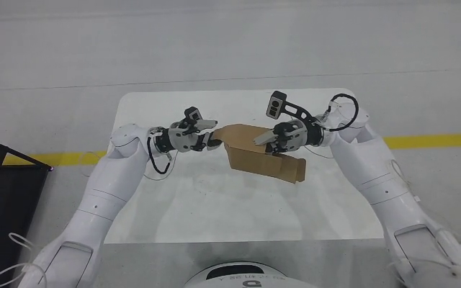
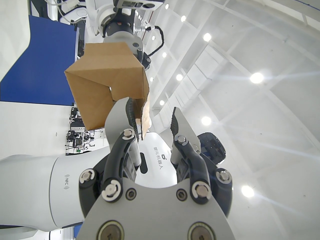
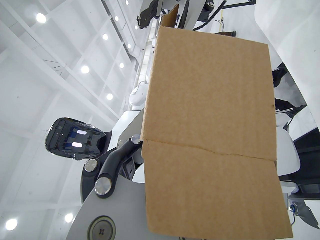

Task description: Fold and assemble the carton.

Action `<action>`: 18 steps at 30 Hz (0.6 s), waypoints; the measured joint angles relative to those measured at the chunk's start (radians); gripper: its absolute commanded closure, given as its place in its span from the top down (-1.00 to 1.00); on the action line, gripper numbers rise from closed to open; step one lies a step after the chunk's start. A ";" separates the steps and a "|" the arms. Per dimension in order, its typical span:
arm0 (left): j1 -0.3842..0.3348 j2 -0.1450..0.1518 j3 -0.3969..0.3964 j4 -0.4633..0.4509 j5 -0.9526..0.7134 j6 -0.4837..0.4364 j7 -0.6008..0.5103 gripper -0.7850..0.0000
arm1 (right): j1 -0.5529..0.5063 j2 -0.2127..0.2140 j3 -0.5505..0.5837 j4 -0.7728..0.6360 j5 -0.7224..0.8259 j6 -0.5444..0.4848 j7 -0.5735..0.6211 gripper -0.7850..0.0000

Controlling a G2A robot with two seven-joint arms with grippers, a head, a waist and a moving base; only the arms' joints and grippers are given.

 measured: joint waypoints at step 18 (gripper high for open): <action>0.000 -0.004 0.022 -0.033 0.042 -0.013 0.021 -0.21 | 0.002 0.001 -0.007 -0.006 -0.004 0.006 -0.019 -1.00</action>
